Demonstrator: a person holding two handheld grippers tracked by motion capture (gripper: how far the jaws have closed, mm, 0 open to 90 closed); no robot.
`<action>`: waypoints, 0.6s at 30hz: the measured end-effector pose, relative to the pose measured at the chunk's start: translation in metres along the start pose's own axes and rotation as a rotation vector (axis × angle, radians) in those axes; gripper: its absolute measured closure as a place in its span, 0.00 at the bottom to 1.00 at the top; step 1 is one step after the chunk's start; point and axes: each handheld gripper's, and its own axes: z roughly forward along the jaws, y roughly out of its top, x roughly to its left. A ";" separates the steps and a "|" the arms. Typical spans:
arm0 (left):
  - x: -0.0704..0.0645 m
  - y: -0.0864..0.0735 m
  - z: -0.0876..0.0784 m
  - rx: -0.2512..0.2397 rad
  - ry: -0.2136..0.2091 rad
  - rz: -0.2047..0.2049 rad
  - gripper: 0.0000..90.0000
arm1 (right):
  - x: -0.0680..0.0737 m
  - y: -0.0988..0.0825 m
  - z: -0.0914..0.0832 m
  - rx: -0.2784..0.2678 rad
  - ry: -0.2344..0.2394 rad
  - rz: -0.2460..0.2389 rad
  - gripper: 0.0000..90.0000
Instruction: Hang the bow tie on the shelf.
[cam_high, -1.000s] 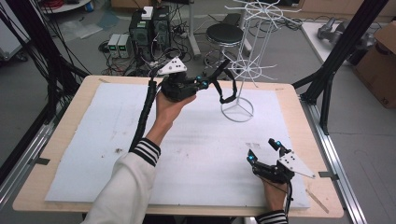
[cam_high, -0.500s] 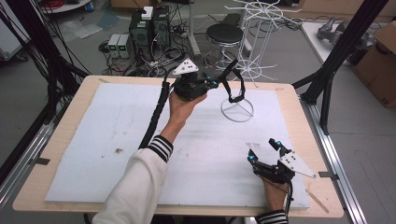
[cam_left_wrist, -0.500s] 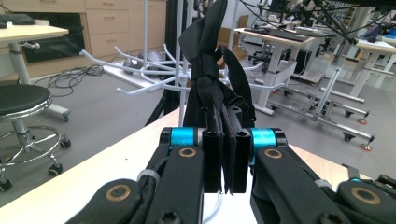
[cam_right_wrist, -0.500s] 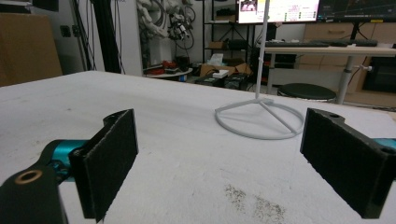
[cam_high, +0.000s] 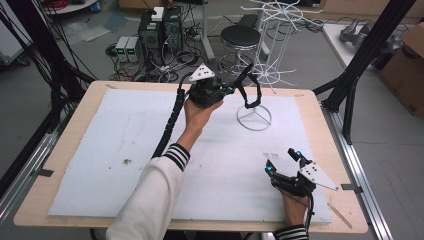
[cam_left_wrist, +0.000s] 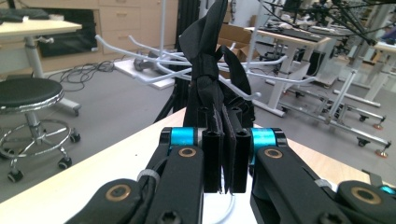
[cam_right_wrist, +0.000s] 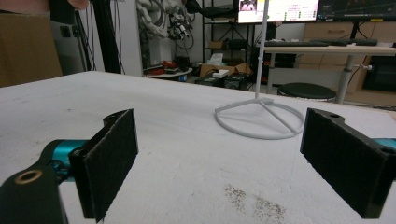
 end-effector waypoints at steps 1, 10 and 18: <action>0.000 0.000 0.001 -0.003 0.001 -0.001 0.97 | 0.000 0.000 0.000 -0.001 0.000 0.000 0.11; -0.004 -0.006 0.010 0.045 0.023 0.030 0.97 | 0.000 0.000 0.000 0.000 0.000 0.004 0.11; -0.005 -0.007 0.011 0.080 0.030 0.051 0.96 | 0.000 0.000 0.000 -0.001 0.001 0.011 0.11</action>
